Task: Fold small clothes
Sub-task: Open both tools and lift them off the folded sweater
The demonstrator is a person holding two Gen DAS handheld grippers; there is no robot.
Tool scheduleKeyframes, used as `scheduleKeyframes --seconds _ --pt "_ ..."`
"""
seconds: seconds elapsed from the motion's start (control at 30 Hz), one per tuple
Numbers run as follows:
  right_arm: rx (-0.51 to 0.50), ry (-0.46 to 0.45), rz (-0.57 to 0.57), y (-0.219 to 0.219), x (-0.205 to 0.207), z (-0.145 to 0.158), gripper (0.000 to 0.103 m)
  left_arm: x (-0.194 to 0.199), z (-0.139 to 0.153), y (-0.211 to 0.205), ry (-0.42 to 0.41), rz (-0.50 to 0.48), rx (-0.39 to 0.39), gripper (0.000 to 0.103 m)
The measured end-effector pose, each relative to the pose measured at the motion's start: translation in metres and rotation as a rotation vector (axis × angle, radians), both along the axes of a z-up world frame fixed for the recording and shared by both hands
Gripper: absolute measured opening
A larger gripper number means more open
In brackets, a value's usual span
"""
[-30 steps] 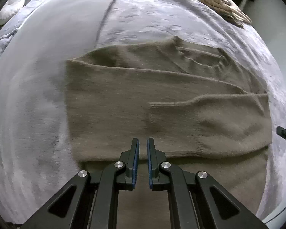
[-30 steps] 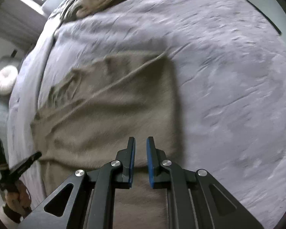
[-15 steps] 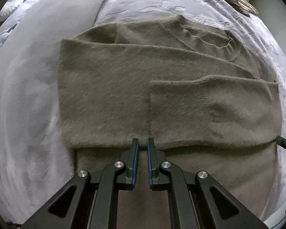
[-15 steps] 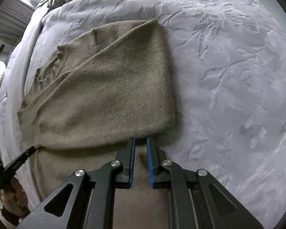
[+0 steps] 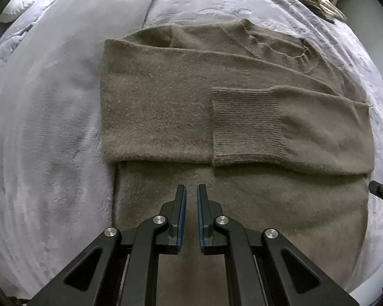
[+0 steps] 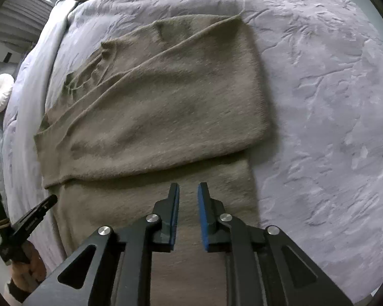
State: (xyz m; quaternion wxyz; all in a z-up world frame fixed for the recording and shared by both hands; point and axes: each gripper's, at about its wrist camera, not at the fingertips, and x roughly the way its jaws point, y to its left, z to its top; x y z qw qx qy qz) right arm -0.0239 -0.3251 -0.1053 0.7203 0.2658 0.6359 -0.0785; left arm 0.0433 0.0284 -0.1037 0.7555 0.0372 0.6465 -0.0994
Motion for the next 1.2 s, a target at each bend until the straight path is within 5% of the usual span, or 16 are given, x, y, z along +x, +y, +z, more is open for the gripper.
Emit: scheduleKeyframes --seconds 0.17,0.7,0.77,0.8,0.83,1.0,1.13,1.2 --pt "-0.020 -0.002 0.018 0.012 0.000 0.005 0.042 -0.009 0.004 0.002 0.003 -0.016 0.043 0.008" --pt "-0.023 -0.003 0.046 0.030 -0.002 0.014 0.052 -0.010 0.006 -0.010 0.024 -0.031 0.080 0.009" --pt "-0.020 -0.004 0.045 0.031 -0.002 0.013 0.056 -0.011 0.005 -0.010 0.033 -0.038 0.082 0.040" --pt "-0.019 -0.004 0.044 0.031 -0.003 0.013 0.056 -0.011 0.006 -0.010 0.028 -0.033 0.082 0.091" --pt "-0.018 -0.005 0.043 0.032 -0.003 0.013 0.056 -0.012 0.011 -0.010 -0.002 -0.022 0.090 0.102" --pt "-0.020 -0.011 0.047 0.033 -0.004 0.015 0.061 -0.015 0.022 -0.016 -0.038 -0.042 0.086 0.102" --pt "-0.044 -0.049 0.051 0.034 -0.007 0.026 0.084 -0.014 0.026 -0.013 -0.038 -0.001 0.080 0.102" --pt "-0.069 -0.072 0.056 0.035 -0.009 0.032 0.084 -0.014 0.026 -0.011 -0.030 0.024 0.061 0.102"
